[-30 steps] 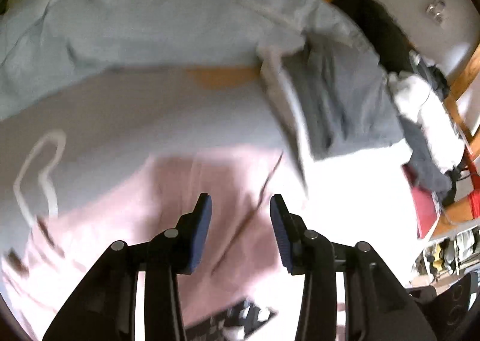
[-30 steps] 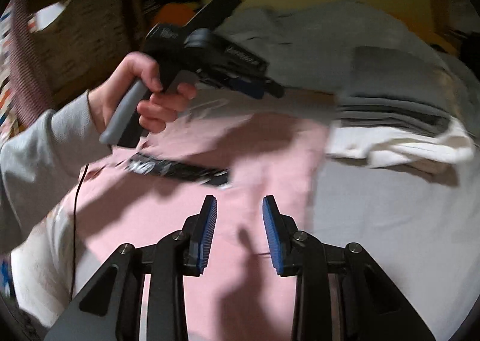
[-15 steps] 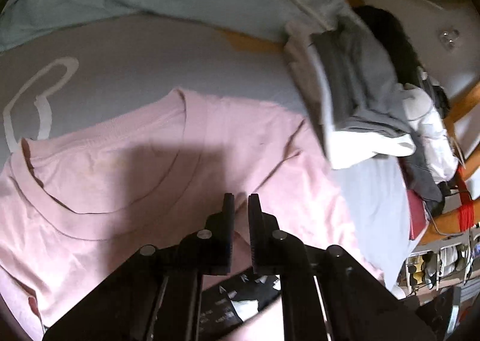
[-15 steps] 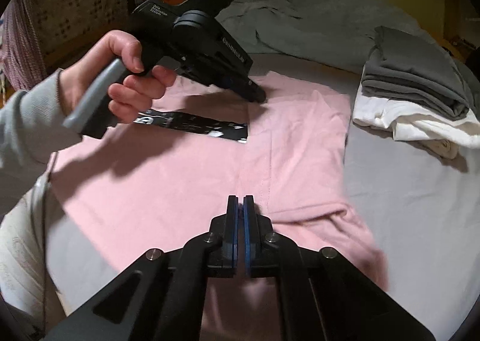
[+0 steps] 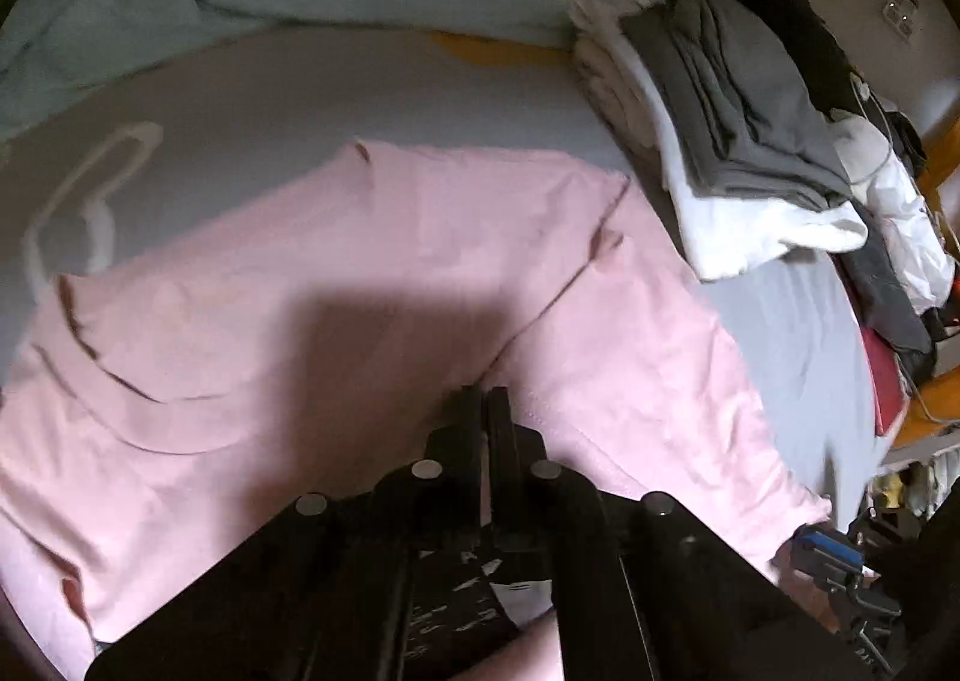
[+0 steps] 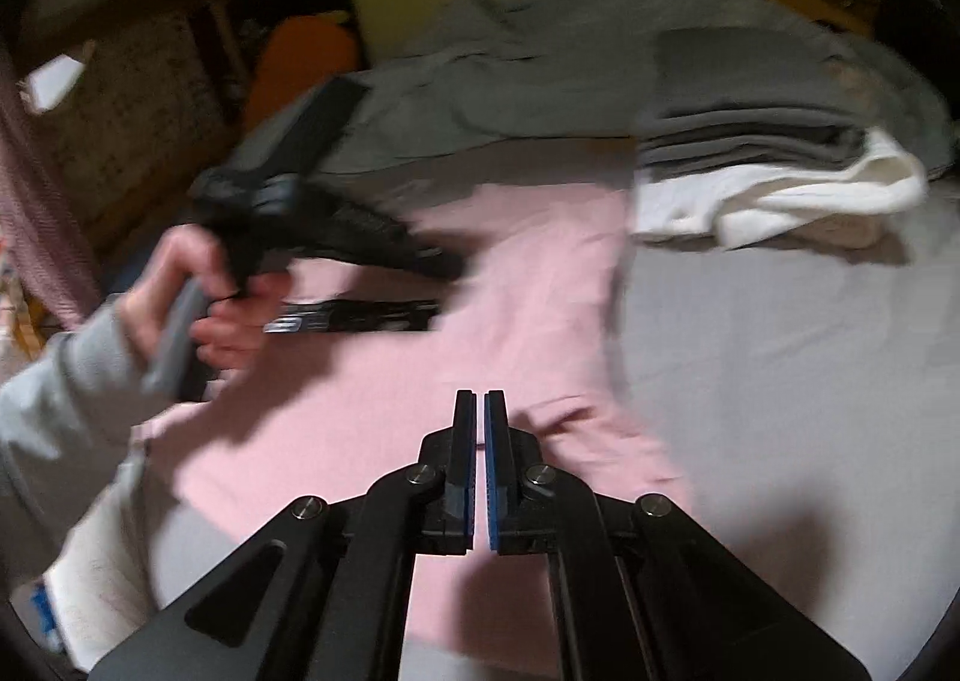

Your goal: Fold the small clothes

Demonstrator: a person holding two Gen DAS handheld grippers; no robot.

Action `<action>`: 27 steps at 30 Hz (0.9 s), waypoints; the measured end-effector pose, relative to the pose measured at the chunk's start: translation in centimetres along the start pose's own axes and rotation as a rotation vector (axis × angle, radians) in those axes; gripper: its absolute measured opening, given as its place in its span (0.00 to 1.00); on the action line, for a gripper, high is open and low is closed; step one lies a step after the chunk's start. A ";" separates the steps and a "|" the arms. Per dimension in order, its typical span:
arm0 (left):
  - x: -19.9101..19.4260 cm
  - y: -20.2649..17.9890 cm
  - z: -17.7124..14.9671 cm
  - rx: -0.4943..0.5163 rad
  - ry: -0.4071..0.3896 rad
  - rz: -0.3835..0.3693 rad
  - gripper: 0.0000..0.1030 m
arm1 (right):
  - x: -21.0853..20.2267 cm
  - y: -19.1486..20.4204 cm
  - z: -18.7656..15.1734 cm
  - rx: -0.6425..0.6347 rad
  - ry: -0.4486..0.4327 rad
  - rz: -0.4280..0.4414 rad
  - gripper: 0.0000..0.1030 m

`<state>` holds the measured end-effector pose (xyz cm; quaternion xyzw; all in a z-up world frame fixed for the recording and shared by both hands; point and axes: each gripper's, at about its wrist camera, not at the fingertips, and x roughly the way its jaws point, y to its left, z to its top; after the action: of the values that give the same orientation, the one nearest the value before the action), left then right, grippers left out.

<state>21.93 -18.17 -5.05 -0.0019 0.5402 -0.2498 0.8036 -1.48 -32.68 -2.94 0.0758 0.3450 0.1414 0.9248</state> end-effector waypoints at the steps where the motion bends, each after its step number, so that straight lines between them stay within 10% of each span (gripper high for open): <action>1: -0.5 0.0 -0.1 -0.003 -0.017 0.013 0.01 | 0.0 -0.3 0.0 0.015 0.010 -0.002 0.01; 14: -2.4 0.0 -2.9 0.059 -0.079 0.088 0.08 | 0.9 -0.5 0.4 -0.008 0.027 -0.054 0.02; 22: -12.5 -0.5 -11.7 0.113 -0.426 0.244 0.12 | -1.1 -0.4 0.0 -0.009 -0.022 -0.035 0.04; 27: -18.8 2.0 -20.3 -0.037 -0.585 0.331 0.30 | -5.3 -1.5 -2.6 0.109 -0.109 -0.020 0.47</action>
<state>-0.36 -3.42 2.24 0.0000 0.2839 -0.0948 0.9542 -6.69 -35.64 -1.97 0.1300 0.3021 0.1090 0.9381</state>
